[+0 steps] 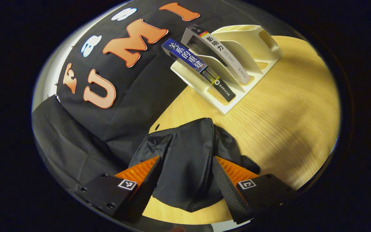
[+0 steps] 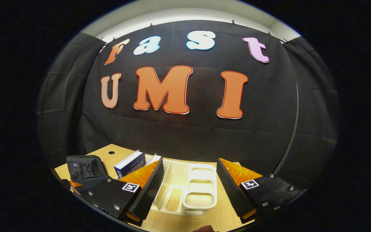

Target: Open the schoolbag, grab two books from the bookshelf and put them into the schoolbag.

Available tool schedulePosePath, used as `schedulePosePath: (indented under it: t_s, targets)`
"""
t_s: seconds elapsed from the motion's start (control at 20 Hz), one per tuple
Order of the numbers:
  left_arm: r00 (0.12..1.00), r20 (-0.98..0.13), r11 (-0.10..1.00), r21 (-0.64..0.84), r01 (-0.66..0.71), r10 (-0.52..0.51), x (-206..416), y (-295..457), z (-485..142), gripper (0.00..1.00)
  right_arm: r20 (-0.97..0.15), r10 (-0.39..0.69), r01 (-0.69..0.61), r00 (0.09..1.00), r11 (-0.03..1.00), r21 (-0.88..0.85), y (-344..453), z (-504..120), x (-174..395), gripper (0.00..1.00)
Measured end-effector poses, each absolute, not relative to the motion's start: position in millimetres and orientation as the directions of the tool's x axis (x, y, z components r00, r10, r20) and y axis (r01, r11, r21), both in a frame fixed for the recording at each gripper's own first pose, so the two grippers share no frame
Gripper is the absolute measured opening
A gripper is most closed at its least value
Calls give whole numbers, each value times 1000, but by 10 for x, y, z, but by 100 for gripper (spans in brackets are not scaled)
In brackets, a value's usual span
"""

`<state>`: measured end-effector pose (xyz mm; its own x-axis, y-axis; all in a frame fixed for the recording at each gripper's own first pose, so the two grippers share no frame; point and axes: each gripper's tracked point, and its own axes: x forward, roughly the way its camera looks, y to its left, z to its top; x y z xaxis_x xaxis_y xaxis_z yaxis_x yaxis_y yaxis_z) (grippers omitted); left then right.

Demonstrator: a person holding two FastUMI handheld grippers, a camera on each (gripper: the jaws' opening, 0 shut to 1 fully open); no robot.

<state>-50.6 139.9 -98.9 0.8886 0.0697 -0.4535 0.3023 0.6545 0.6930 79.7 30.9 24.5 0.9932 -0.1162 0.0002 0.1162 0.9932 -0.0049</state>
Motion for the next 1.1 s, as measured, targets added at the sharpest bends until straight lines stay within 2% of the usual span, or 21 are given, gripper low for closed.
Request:
schedulePosePath:
  t_s: [0.25, 0.45, 0.55, 0.65, 0.7, 0.75, 1.0, 1.1]
  targets:
    - [894, -437, 649, 710, 273, 102, -495, 1452, -988, 97, 1, -80, 80, 997, 997, 17, 377, 261, 749, 98]
    - [900, -402, 628, 748, 215, 170, -426, 1564, -940, 96, 6, -73, 73, 997, 997, -10, 377, 294, 717, 98]
    - [885, -431, 627, 742, 235, 178, -426, 1574, -973, 92, 3, -57, 57, 998, 998, -9, 411, 305, 692, 98]
    - [872, -458, 632, 731, 259, 173, -426, 1561, -1010, 81, 8, -41, 41, 999, 999, -14, 427, 336, 676, 98]
    - [863, -473, 631, 727, 269, 178, -420, 1575, -1036, 70, 13, -35, 35, 999, 999, -20, 439, 349, 673, 98]
    - [858, -483, 632, 723, 277, 176, -419, 1564, -1037, 66, 18, -29, 30, 999, 999, -29, 427, 354, 668, 98]
    - [833, -523, 609, 724, 325, 178, -433, 1563, -1028, 19, 12, 7, -6, 1000, 1000, -31, 402, 340, 636, 98]
    - [817, -549, 607, 714, 349, 175, -461, 1562, -1029, 9, 11, 14, -14, 1000, 999, -29, 370, 355, 615, 98]
